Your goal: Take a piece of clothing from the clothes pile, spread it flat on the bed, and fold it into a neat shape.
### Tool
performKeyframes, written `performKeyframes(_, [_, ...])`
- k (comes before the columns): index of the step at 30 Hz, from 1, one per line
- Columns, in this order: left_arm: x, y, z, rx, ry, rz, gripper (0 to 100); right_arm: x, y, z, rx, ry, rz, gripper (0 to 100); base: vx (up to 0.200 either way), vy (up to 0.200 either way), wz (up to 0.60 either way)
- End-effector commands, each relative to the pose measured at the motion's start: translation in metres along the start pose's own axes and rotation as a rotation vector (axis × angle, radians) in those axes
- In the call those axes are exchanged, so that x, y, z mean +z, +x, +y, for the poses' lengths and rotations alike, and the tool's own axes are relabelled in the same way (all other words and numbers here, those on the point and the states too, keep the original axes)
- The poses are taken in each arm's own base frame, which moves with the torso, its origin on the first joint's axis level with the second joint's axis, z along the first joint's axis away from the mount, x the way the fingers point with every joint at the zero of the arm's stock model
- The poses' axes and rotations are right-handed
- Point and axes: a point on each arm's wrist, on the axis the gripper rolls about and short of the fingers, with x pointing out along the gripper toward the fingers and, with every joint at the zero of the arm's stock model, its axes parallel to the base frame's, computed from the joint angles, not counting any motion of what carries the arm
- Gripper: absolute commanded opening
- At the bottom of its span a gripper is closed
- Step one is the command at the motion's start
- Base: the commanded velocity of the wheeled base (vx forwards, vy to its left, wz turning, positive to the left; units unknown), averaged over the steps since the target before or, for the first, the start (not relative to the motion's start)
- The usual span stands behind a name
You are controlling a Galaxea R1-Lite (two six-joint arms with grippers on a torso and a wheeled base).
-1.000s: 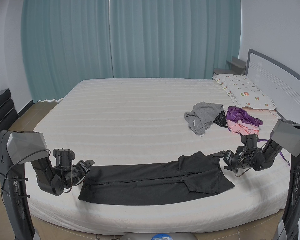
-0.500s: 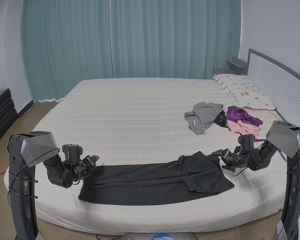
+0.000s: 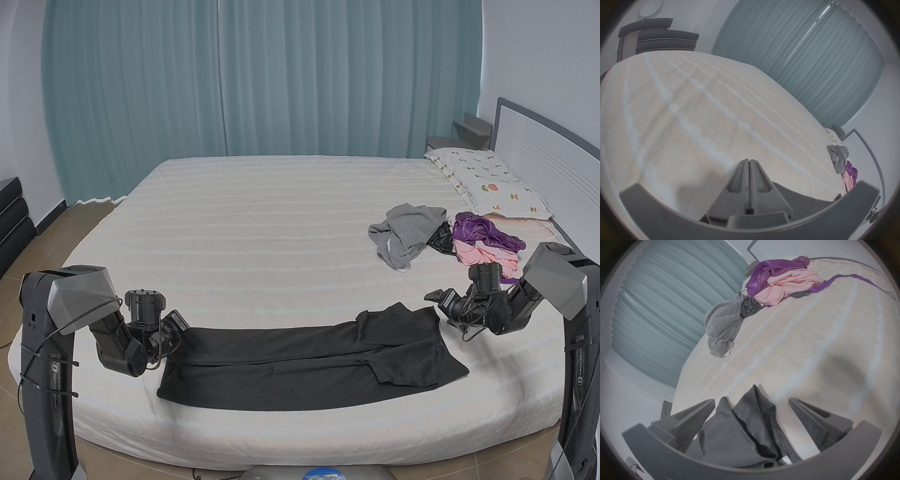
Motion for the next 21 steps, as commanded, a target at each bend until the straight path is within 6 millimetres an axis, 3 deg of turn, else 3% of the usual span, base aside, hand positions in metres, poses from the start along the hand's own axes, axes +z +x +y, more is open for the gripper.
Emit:
performKeyframes(1, [0.003,0.001,0.000,0.000,-0.014,-0.014,0,-0.009,0.023,-0.006,-0.016,-0.008,0.014,100,0.000,0.000,0.00])
performKeyframes(9, [0.002,0.001,0.000,0.000,-0.014,-0.009,0,-0.009,0.035,-0.002,0.005,-0.019,0.005,100,0.000,0.000,0.00])
performKeyframes(10, [0.001,0.001,0.001,0.002,-0.014,-0.008,0,-0.009,0.037,-0.003,0.005,-0.018,0.001,0,0.000,0.000,0.00])
performKeyframes(21, [0.003,0.002,-0.001,-0.004,-0.026,-0.016,0,0.003,0.037,-0.004,-0.014,0.000,-0.066,0,0.000,0.000,0.00])
